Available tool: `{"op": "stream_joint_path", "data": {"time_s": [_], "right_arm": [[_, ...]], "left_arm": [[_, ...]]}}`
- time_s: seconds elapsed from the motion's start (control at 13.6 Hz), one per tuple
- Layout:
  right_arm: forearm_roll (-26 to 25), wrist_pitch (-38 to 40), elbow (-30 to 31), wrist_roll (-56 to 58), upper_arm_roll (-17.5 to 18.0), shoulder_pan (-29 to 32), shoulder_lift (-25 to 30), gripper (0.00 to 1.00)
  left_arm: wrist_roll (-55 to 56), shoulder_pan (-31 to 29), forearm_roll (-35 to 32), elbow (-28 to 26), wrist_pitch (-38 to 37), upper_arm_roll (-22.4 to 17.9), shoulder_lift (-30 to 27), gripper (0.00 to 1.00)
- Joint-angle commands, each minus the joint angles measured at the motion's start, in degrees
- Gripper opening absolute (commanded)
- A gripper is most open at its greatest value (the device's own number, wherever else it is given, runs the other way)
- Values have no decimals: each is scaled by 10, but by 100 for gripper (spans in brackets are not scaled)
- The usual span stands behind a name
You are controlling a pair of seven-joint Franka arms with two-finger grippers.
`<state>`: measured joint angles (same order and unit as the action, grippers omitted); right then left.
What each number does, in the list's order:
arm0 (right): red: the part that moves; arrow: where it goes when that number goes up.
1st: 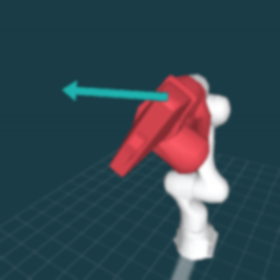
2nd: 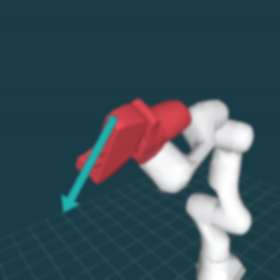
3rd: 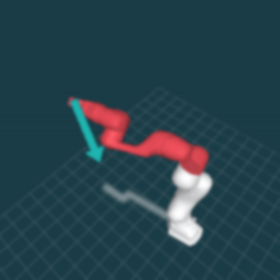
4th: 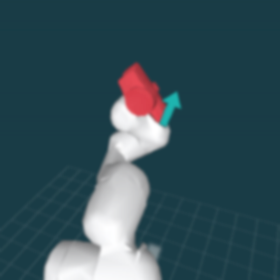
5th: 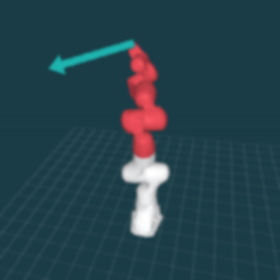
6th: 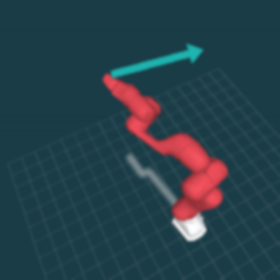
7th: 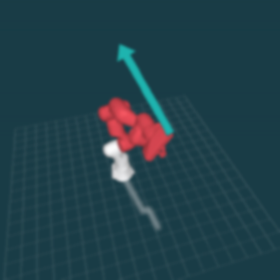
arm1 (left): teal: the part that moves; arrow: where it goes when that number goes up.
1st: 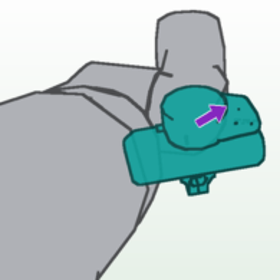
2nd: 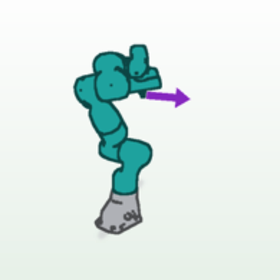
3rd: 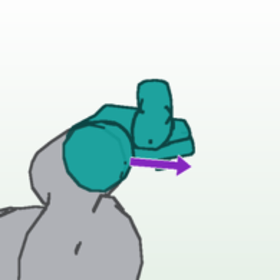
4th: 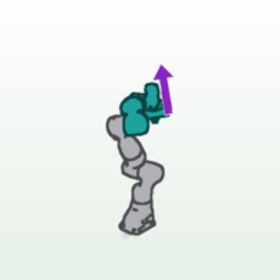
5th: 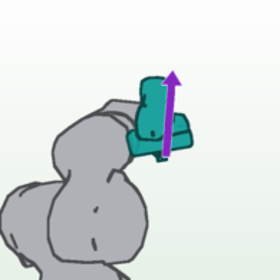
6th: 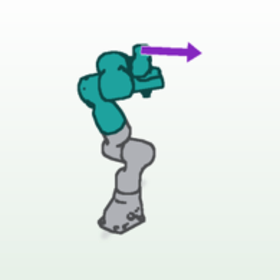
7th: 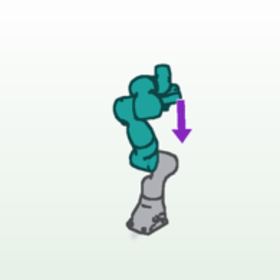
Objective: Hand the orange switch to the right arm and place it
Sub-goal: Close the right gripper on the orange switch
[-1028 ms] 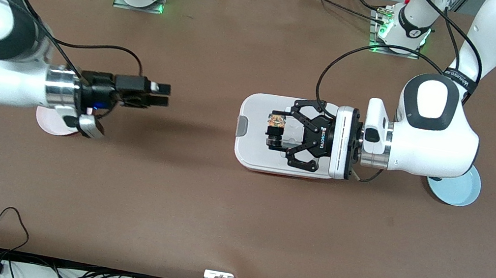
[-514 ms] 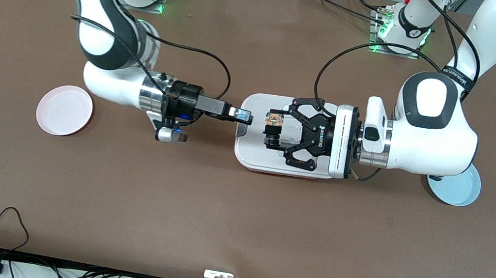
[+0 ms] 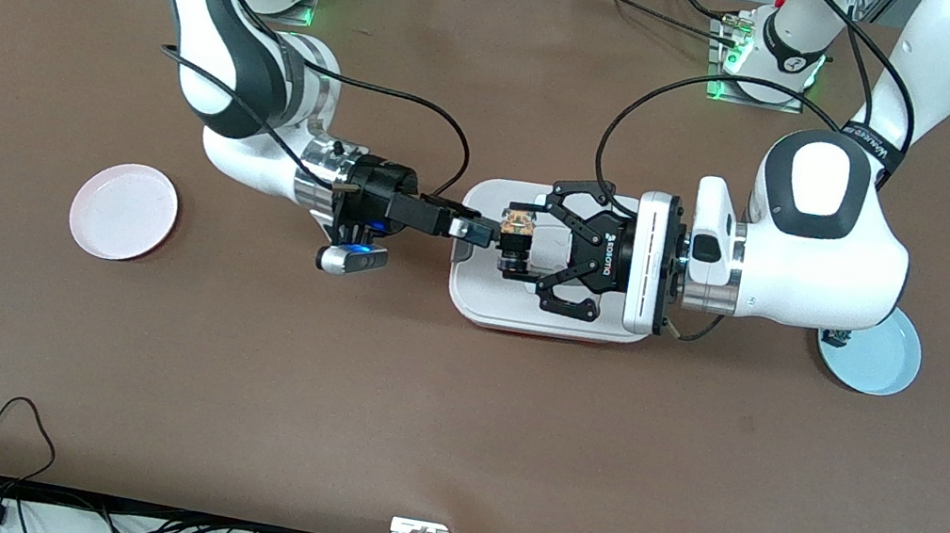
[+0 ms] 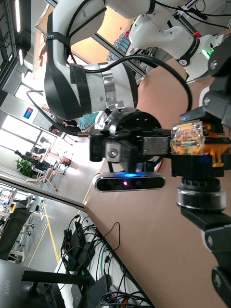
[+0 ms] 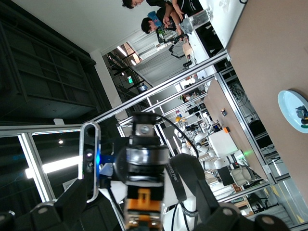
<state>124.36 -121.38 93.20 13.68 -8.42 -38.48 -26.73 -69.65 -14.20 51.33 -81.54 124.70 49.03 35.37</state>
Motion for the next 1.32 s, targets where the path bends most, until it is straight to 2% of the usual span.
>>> {"op": "stream_joint_path", "data": {"time_s": [0.0, 0.59, 0.66, 1.03, 1.25], "right_arm": [[21, -10, -7, -4, -6, -13, -8, 96], [19, -34, -28, -22, -6, -23, -12, 86], [19, -34, -28, -23, -6, -23, -12, 82], [17, -33, -28, -22, -6, -23, -12, 49], [16, -33, -28, -22, -6, -22, -12, 15]], "left_arm": [[-21, -6, 24, -10, 9, 7, -5, 13], [-15, -6, 27, -9, 9, 8, -5, 13], [-15, -5, 27, -9, 10, 9, -5, 13], [-14, -6, 28, -9, 9, 9, -5, 13], [-14, -5, 28, -9, 9, 9, -5, 13]]}}
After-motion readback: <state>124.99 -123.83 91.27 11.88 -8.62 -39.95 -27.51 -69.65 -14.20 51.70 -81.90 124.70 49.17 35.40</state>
